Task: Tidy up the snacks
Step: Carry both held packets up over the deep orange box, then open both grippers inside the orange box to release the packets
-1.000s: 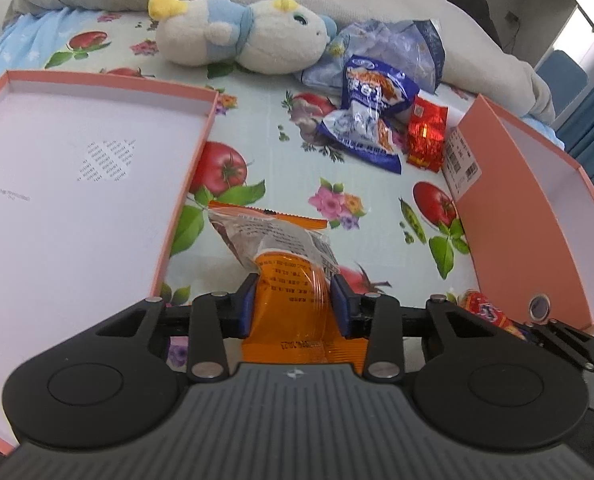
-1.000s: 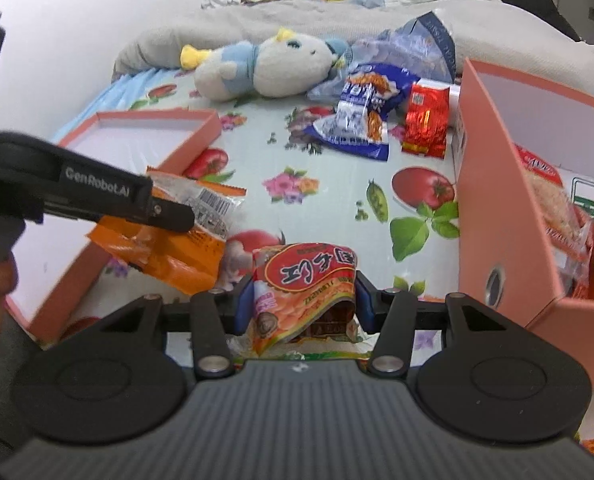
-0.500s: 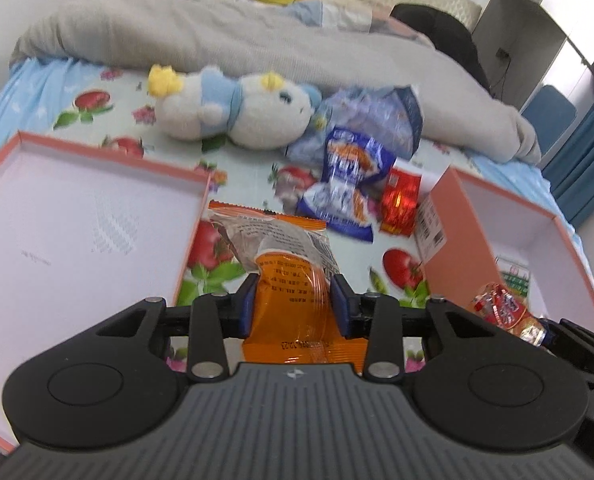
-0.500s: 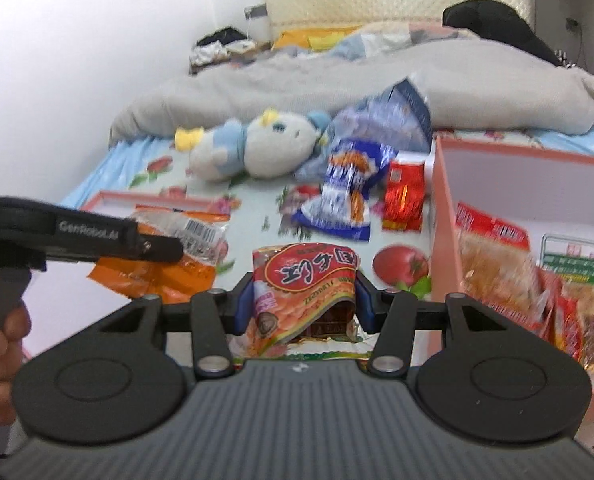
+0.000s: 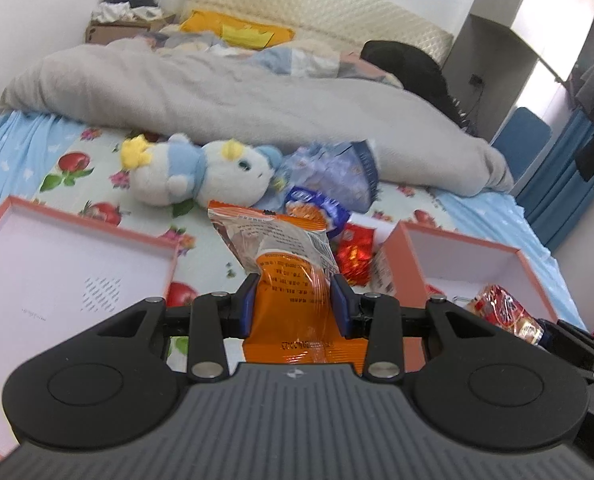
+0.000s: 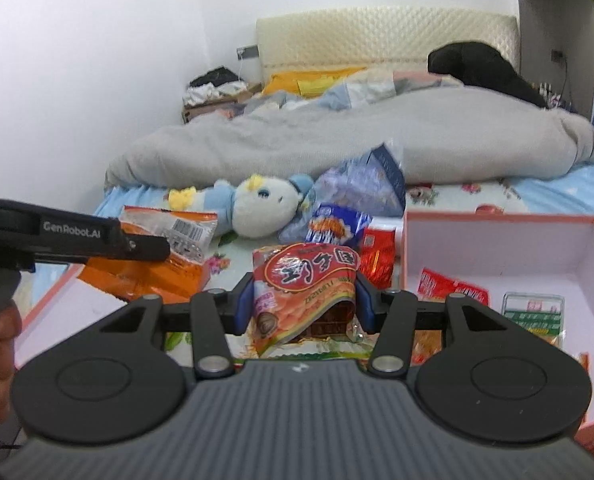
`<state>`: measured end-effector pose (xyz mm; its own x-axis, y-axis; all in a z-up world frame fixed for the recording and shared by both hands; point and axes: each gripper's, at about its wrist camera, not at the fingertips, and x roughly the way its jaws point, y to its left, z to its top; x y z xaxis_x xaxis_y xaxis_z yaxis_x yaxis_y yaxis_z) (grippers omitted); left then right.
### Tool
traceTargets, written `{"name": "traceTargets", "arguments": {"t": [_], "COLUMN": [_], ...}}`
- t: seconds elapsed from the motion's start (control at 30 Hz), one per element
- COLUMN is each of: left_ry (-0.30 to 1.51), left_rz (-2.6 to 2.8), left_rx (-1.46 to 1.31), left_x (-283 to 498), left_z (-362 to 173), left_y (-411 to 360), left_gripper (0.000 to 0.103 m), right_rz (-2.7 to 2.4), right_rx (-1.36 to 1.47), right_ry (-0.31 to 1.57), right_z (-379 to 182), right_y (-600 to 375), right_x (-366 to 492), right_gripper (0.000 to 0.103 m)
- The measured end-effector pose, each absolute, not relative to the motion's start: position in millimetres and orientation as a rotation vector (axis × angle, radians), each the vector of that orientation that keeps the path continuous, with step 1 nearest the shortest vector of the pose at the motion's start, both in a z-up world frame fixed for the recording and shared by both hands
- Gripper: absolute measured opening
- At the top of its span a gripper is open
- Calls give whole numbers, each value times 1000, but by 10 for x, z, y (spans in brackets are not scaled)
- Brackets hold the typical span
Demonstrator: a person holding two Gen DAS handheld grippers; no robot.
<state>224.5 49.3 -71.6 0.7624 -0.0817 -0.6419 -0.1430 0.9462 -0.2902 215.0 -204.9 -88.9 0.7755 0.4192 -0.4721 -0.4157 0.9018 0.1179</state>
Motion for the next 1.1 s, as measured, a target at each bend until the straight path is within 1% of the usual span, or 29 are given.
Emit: {"name": "traceTargets", "arguments": {"t": [0.27, 0.6, 0.83, 1.1], "left_ry": [654, 633, 683, 782], "left_rz": [-23, -100, -182, -276], "left_rx": [-331, -327, -297, -256], "left_x": [2261, 2354, 2560, 2891], "left_z": [-387, -169, -331, -736], "left_y": [234, -112, -566, -1148], "left_gripper": [43, 43, 43, 43], "right_rz": [424, 368, 289, 222], "right_rx": [7, 8, 16, 34], "right_ry": [430, 385, 424, 510], "right_z": [-554, -388, -574, -885], "right_y": [-2254, -2562, -2947, -3308], "right_x": [2117, 2088, 2178, 2398], "right_gripper": [52, 52, 52, 53]}}
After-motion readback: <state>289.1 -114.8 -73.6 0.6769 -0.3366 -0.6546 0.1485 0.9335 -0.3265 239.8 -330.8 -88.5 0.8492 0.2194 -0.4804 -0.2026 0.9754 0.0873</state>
